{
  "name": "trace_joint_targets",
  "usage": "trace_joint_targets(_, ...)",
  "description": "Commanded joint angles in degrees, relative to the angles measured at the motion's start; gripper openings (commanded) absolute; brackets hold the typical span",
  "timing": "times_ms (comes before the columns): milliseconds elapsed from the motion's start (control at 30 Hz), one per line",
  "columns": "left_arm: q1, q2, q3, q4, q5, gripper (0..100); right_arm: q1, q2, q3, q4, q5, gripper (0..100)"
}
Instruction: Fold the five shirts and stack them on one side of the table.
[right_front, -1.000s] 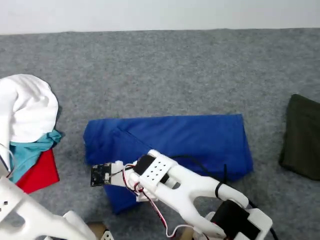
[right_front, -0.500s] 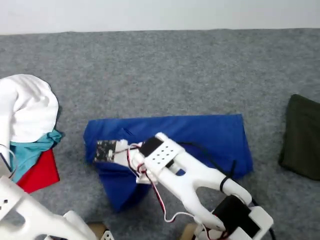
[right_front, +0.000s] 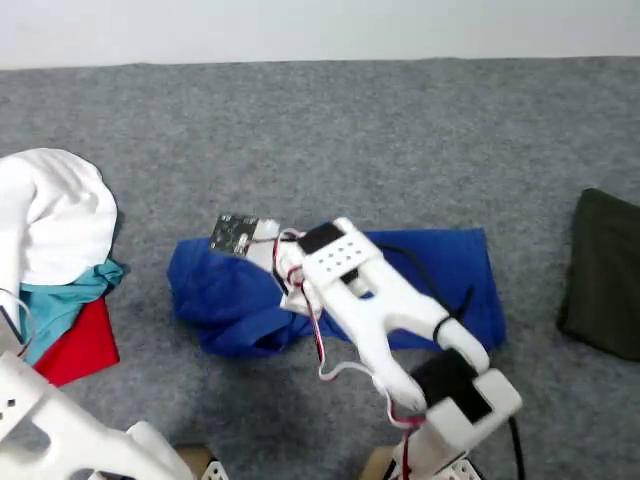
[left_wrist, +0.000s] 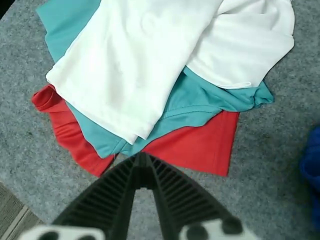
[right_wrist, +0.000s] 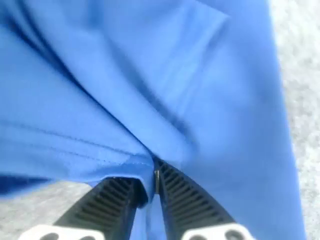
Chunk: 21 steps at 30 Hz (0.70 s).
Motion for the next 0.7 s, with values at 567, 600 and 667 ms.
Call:
trace_joint_targets(567, 0.1, -1.0, 1.7, -0.5, -2.9, 0, -1.3, 1.1, -22.3, 22.5, -8.2, 27.0)
trace_joint_targets(600, 0.4, -1.0, 1.7, -0.5, -2.9, 0, -2.2, 0.3, -22.9, 23.8, -8.2, 27.0)
trace_joint_targets(667, 2.2, -1.0, 1.7, 0.4, -2.9, 0, -3.7, -1.3, -23.4, 25.9, -8.4, 27.0)
